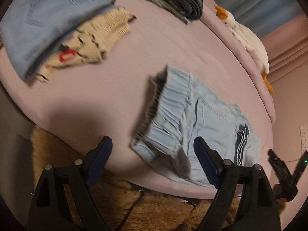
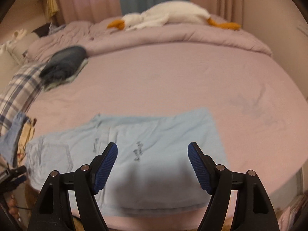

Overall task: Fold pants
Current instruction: 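Grasp the elastic waistband with left gripper and lift it over the legs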

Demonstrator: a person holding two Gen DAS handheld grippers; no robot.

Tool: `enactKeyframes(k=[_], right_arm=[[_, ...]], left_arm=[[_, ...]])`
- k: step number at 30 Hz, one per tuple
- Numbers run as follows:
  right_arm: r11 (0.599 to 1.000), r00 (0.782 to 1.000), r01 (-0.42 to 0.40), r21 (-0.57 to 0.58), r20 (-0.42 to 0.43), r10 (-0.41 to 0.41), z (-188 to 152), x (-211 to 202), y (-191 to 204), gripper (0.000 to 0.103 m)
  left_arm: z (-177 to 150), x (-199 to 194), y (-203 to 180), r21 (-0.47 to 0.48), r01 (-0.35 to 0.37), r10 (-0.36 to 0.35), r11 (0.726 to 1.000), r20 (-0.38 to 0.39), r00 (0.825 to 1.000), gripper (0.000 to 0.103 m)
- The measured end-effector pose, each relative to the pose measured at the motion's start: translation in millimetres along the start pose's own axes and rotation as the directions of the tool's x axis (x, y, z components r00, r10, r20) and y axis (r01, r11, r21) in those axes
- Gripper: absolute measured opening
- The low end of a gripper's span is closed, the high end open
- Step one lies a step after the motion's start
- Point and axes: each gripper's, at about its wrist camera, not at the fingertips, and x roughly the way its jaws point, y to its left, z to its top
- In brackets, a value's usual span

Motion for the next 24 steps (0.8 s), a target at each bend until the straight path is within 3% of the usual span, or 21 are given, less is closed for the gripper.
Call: enactKeyframes(k=[1, 3, 5, 8, 12, 15, 16, 18, 21, 24], right_arm=[[1.0, 0.999, -0.02, 0.006, -0.026, 0.02, -4.0, 7.8, 1.9, 0.075], [0.998, 0.995, -0.055, 0.011, -0.084, 0.056, -11.7, 23.1, 7.9, 0.059], [0.998, 0.988, -0.067, 0.022, -0.139, 0.069, -18.8, 36.3, 9.7, 0.052], [0.998, 0.978, -0.061, 0.031, -0.196, 0.066, -28.5, 51.9, 11.2, 0.052], [0.999, 0.981, -0.051, 0.018, -0.185, 0.054, -31.4, 50.0, 16.7, 0.052], [0.998, 0.982, -0.06, 0.025, -0.18, 0.063, -31.5, 49.7, 15.9, 0.052], [0.998, 0.982, -0.064, 0.028, -0.179, 0.068, -31.0, 49.7, 13.5, 0.052], [0.997, 0.981, -0.074, 0.034, -0.177, 0.079, -30.5, 49.7, 10.2, 0.052], [0.994, 0.979, -0.092, 0.057, -0.176, 0.101, -29.4, 46.5, 3.0, 0.052], [0.994, 0.982, -0.077, 0.082, -0.166, 0.09, -29.7, 40.6, -7.2, 0.052]], left_arm=[[-1.7, 4.5, -0.9, -0.013, 0.01, -0.01, 1.0, -0.018, 1.0, 0.087], [-4.6, 13.4, -0.4, -0.041, 0.051, -0.053, 0.998, -0.063, 0.997, 0.086], [-7.9, 20.3, -1.4, -0.06, 0.085, -0.09, 0.995, -0.089, 0.992, 0.085], [-5.5, 21.5, -10.3, -0.027, 0.069, -0.071, 0.997, -0.067, 0.995, 0.083], [-6.7, 25.4, -14.5, -0.019, 0.039, -0.04, 0.999, -0.048, 0.998, 0.071], [-2.9, 29.0, -20.5, 0.024, 0.006, -0.004, 1.0, -0.057, 0.998, 0.049], [0.0, 29.1, -18.9, 0.0, 0.024, -0.024, 1.0, -0.063, 0.998, 0.036], [4.7, 31.2, -19.5, -0.034, 0.08, -0.083, 0.996, -0.089, 0.993, 0.029], [9.0, 17.0, -41.5, 0.037, 0.061, -0.06, 0.997, -0.047, 0.997, 0.027], [10.0, -8.2, -75.8, 0.143, 0.112, -0.115, 0.983, 0.01, 0.993, 0.027]])
